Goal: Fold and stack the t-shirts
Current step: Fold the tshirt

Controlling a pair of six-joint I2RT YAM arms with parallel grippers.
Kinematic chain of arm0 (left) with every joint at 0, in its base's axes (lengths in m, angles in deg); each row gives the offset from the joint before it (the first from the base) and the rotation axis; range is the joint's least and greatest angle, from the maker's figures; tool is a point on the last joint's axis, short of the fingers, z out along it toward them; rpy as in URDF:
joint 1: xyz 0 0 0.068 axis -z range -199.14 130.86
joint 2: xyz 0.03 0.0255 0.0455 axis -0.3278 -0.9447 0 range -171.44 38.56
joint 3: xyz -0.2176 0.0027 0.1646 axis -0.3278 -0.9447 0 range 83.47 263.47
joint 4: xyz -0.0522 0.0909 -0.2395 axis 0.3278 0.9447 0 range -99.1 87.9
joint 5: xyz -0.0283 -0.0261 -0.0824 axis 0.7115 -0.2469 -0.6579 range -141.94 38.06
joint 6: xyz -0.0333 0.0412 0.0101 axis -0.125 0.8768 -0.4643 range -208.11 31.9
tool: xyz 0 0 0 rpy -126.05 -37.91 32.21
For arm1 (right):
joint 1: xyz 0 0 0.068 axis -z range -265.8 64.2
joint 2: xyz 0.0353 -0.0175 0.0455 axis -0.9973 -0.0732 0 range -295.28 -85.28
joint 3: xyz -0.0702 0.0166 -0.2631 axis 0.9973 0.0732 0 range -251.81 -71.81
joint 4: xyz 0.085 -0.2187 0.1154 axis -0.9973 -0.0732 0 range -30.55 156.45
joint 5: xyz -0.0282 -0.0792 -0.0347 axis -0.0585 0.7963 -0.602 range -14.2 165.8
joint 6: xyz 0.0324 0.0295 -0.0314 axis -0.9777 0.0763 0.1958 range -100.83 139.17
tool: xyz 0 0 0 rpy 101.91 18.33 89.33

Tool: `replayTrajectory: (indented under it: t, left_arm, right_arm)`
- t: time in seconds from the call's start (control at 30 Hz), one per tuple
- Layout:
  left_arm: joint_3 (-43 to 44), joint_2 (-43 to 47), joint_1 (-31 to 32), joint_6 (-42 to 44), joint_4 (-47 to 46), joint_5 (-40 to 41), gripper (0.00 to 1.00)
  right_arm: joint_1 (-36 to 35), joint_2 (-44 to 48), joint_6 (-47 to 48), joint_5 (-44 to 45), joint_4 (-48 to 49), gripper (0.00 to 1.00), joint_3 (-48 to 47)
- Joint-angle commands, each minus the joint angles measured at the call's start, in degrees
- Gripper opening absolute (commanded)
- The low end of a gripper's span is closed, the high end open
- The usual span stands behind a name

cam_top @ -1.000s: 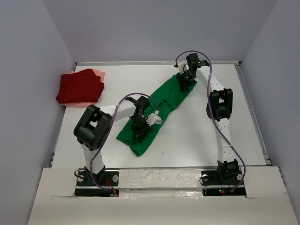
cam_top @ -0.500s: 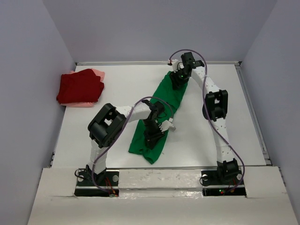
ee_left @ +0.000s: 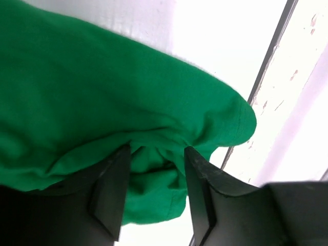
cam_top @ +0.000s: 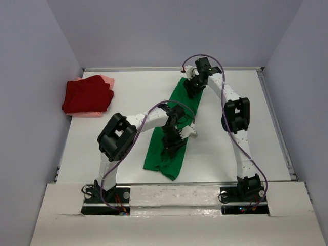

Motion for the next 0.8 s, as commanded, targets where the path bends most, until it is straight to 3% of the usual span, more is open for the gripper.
replayTrajectory:
  t: [0.0, 0.13, 0.3, 0.43, 0.5, 0.53, 0.57, 0.63, 0.77]
  left_arm:
    - [5.14, 7.83, 0.28, 0.4, 4.87, 3.53, 0.59]
    - [10.15, 11.44, -0.24, 0.14, 7.69, 10.99, 0.73]
    - [9.64, 16.88, -2.7, -2.23, 6.38, 18.65, 0.81]
    - [2.1, 24.09, -8.75, -3.46, -0.12, 23.31, 0.89]
    - [-0.46, 27.17, -16.3, -4.95, -6.44, 24.46, 0.92]
    - [-2.39, 27.96, -19.29, -5.65, -8.11, 24.37, 0.93]
    - [-3.28, 28.66, -25.5, -6.97, -11.52, 24.02, 0.95]
    - [-5.39, 30.33, -33.16, -8.38, -14.79, 23.94, 0.96]
    - [-8.99, 33.85, -40.92, -8.56, -18.93, 24.19, 0.99]
  right_arm:
    - [-0.09, 10.18, 1.0, 2.84, 2.57, 0.61, 0.81]
    - [-0.09, 15.72, 1.17, 5.12, 2.22, 0.63, 3.35]
    - [-0.09, 22.4, 0.21, 8.29, 1.78, 0.63, 8.53]
    - [-0.09, 28.64, -2.77, 4.61, 1.52, 0.62, 15.74]
    - [-0.62, 30.49, -3.31, 0.57, 0.38, 0.59, 18.56]
    - [-1.23, 30.5, -3.49, -0.23, -0.32, 0.54, 18.91]
    - [-1.76, 29.63, -3.4, -1.19, -2.33, 0.34, 18.57]
    - [-3.16, 26.74, -3.22, -1.99, -6.1, 0.04, 15.86]
    - [-4.58, 22.16, -2.96, -2.95, -9.65, 0.0, 11.89]
